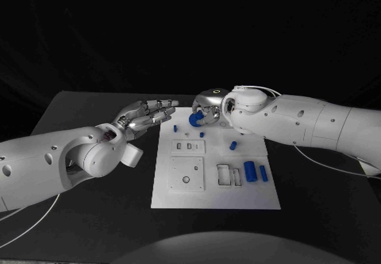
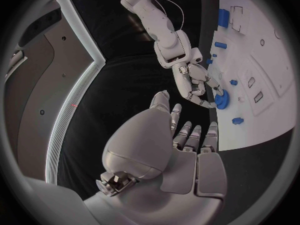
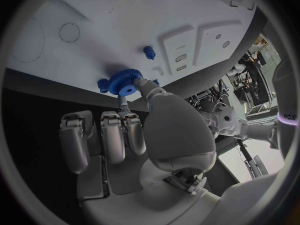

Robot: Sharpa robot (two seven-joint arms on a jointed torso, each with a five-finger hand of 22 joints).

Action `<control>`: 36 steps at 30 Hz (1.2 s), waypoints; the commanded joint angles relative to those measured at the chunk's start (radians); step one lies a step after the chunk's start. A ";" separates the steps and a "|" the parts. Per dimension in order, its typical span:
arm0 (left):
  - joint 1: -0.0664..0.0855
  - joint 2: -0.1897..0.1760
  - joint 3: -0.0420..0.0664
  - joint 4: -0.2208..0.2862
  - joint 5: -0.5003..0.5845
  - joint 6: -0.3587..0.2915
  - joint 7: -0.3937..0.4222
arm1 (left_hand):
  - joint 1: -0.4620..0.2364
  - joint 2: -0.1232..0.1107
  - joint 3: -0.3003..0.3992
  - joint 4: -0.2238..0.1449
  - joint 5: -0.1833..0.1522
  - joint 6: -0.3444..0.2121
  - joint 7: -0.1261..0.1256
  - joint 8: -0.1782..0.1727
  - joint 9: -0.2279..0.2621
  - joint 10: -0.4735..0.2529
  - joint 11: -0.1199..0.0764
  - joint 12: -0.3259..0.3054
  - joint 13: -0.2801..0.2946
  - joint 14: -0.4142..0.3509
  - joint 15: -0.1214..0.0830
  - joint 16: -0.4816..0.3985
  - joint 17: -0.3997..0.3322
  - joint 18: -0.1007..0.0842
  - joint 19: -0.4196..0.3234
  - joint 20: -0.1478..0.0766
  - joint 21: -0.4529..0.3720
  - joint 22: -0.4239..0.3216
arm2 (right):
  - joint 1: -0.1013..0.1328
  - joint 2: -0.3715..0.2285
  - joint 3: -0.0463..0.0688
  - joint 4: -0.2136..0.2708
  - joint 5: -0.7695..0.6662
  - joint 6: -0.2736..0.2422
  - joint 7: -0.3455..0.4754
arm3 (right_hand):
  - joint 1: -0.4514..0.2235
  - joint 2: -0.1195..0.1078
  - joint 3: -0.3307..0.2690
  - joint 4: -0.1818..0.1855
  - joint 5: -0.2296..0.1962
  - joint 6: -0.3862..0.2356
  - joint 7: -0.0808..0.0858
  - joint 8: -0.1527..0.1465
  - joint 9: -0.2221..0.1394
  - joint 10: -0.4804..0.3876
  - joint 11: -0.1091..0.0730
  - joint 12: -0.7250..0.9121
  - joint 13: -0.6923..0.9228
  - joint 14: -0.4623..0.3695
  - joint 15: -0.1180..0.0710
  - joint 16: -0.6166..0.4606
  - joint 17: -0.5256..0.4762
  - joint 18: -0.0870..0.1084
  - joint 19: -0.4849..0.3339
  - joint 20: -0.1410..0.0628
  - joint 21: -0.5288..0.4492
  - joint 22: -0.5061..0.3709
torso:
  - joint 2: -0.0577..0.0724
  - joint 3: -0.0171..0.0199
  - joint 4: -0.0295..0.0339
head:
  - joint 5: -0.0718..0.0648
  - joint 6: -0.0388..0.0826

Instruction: Assemble the parts on the task board

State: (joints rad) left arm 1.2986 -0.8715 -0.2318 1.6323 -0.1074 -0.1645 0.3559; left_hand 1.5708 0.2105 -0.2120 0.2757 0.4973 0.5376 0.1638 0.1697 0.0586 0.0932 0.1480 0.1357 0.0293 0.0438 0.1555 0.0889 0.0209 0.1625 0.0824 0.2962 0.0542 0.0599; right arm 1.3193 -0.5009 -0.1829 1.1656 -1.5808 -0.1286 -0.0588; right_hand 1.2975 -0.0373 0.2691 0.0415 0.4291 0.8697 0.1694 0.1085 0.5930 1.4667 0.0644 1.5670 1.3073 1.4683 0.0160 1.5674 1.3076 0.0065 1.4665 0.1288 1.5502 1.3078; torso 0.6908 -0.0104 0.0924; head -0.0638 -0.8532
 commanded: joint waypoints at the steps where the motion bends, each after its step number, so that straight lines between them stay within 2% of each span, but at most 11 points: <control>1: 0.000 0.003 0.001 0.000 -0.004 0.017 0.005 | 0.012 -0.001 0.006 0.000 0.004 0.007 0.012 0.003 0.002 0.001 0.008 0.006 0.002 0.002 0.008 0.003 0.001 -0.016 0.007 0.000 0.006 0.002 | -0.003 0.001 -0.001 -0.007 -0.017 0.046 -0.015 | -0.003 0.004 0.008 -0.001 -0.003 0.024 -0.032 0.030 0.107 0.104 0.005 0.004 0.263 0.103 -0.001 0.003 0.263 0.003 0.074 -0.004 -0.005 0.250 | 0.000 0.0007 -0.0012 | -0.001 0.000; 11: 0.000 0.006 0.001 -0.004 -0.004 0.022 0.002 | 0.012 -0.002 0.006 0.000 0.004 0.008 0.013 0.004 0.002 0.002 0.009 0.007 0.002 0.003 0.009 0.004 0.002 -0.017 0.008 0.000 0.007 0.002 | -0.005 0.000 -0.001 -0.012 -0.020 0.058 -0.026 | 0.002 0.004 0.016 -0.006 0.000 0.017 -0.029 0.019 0.100 0.104 0.008 0.004 0.263 0.103 0.002 0.003 0.263 0.005 0.066 -0.001 -0.012 0.247 | -0.001 0.0021 -0.0005 | -0.003 0.000; 16: 0.000 0.007 0.001 -0.005 -0.004 0.023 0.000 | 0.012 -0.002 0.006 0.000 0.004 0.008 0.013 0.004 0.002 0.002 0.009 0.007 0.002 0.003 0.009 0.004 0.002 -0.017 0.008 0.000 0.007 0.002 | -0.006 -0.001 -0.001 -0.013 -0.020 0.066 -0.028 | -0.003 0.001 0.022 -0.007 -0.012 -0.010 -0.023 -0.011 0.080 0.104 0.012 0.004 0.263 0.103 0.005 0.003 0.263 0.007 0.062 0.003 -0.016 0.245 | -0.001 0.0019 -0.0003 | -0.003 0.000; 18: 0.000 0.007 0.000 -0.006 -0.004 0.023 0.000 | 0.012 -0.002 0.006 0.000 0.004 0.008 0.013 0.004 0.002 0.002 0.009 0.007 0.002 0.003 0.009 0.004 0.002 -0.017 0.008 0.000 0.007 0.002 | -0.006 -0.002 -0.001 -0.013 -0.020 0.072 -0.029 | -0.010 -0.001 0.025 -0.005 -0.047 -0.052 -0.017 -0.043 0.055 0.104 0.011 0.004 0.263 0.103 0.005 0.003 0.263 0.008 0.059 0.004 -0.019 0.244 | -0.001 0.0010 -0.0013 | -0.003 -0.001; 20: 0.000 0.008 0.000 -0.007 -0.004 0.023 0.000 | 0.012 -0.002 0.006 0.000 0.004 0.008 0.013 0.004 0.002 0.002 0.009 0.007 0.002 0.003 0.009 0.004 0.002 -0.017 0.008 0.000 0.007 0.002 | -0.007 -0.003 -0.001 -0.012 -0.018 0.075 -0.028 | -0.016 -0.006 0.027 -0.002 -0.077 -0.105 -0.013 -0.049 0.021 0.104 0.008 0.004 0.263 0.103 0.003 0.003 0.263 0.008 0.057 0.004 -0.021 0.243 | -0.001 0.0009 -0.0012 | -0.004 -0.002; 22: 0.000 0.008 0.000 -0.007 -0.004 0.023 0.000 | 0.012 -0.002 0.006 0.000 0.004 0.008 0.013 0.004 0.002 0.002 0.009 0.007 0.002 0.003 0.009 0.004 0.002 -0.017 0.008 0.000 0.007 0.002 | -0.008 -0.004 -0.001 -0.011 -0.017 0.073 -0.026 | -0.022 -0.009 0.021 0.001 -0.126 -0.185 -0.022 -0.047 -0.015 0.104 -0.001 0.004 0.263 0.103 -0.002 0.003 0.263 0.009 0.056 0.000 -0.022 0.243 | -0.001 0.0007 -0.0006 | -0.005 -0.002; 24: 0.000 0.009 0.000 -0.008 -0.004 0.023 0.000 | 0.013 -0.002 0.007 0.000 0.005 0.007 0.013 0.004 0.001 0.002 0.010 0.007 0.002 0.003 0.010 0.005 0.002 -0.018 0.009 0.000 0.008 0.002 | -0.008 -0.005 -0.001 -0.009 -0.015 0.067 -0.021 | -0.028 -0.009 0.013 0.005 -0.154 -0.218 -0.031 -0.047 -0.041 0.104 -0.009 0.004 0.263 0.103 -0.010 0.003 0.263 0.009 0.056 -0.006 -0.023 0.243 | -0.001 0.0007 -0.0005 | -0.005 -0.002; 28: 0.000 0.009 0.000 -0.009 -0.004 0.023 0.000 | 0.013 -0.002 0.007 0.000 0.005 0.007 0.013 0.004 0.001 0.002 0.010 0.007 0.002 0.003 0.010 0.005 0.002 -0.018 0.009 0.000 0.008 0.002 | -0.009 -0.008 -0.001 -0.007 -0.012 0.052 -0.009 | -0.048 -0.006 -0.014 0.021 -0.253 -0.241 -0.044 -0.045 -0.079 0.104 -0.020 0.004 0.263 0.103 -0.019 0.003 0.263 0.009 0.057 -0.017 -0.023 0.243 | -0.001 0.0007 -0.0009 | -0.005 -0.002; 32: 0.000 0.009 0.000 -0.010 -0.004 0.022 0.000 | 0.013 -0.002 0.007 0.000 0.005 0.007 0.014 0.004 0.001 0.002 0.010 0.007 0.002 0.003 0.010 0.006 0.002 -0.018 0.010 0.000 0.008 0.003 | -0.010 -0.012 -0.001 -0.006 -0.009 0.029 0.004 | -0.057 -0.002 -0.033 0.030 -0.292 -0.246 -0.049 -0.045 -0.102 0.104 -0.024 0.004 0.263 0.103 -0.023 0.003 0.263 0.009 0.057 -0.021 -0.023 0.243 | -0.001 0.0008 -0.0005 | -0.004 -0.002; 36: 0.000 0.009 0.000 -0.010 -0.004 0.022 0.000 | 0.013 -0.002 0.007 0.000 0.005 0.007 0.014 0.004 0.001 0.002 0.010 0.007 0.002 0.004 0.010 0.006 0.002 -0.018 0.010 0.000 0.008 0.003 | -0.011 -0.020 -0.002 -0.005 -0.006 -0.001 0.017 | -0.056 -0.001 -0.038 0.031 -0.303 -0.248 -0.052 -0.046 -0.110 0.104 -0.026 0.004 0.263 0.103 -0.024 0.003 0.263 0.009 0.055 -0.023 -0.025 0.242 | 0.000 0.0010 -0.0001 | -0.004 -0.001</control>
State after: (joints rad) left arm 1.2982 -0.8641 -0.2321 1.6212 -0.1075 -0.1590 0.3507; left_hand 1.5748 0.2066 -0.2120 0.2757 0.4972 0.5376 0.1638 0.1696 0.0585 0.0968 0.1516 0.1357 0.0299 0.0473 0.1590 0.0889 0.0216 0.1627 0.0824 0.2962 0.0582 0.0616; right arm 1.3096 -0.5190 -0.1841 1.1591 -1.5824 -0.1009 -0.0643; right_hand 1.2487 -0.0358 0.2373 0.0733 0.1299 0.6270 0.1187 0.0653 0.4846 1.4656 0.0450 1.5670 1.3080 1.4664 -0.0039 1.5674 1.3073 0.0066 1.4665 0.1104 1.5274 1.3074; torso 0.6901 -0.0096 0.0919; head -0.0678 -0.8555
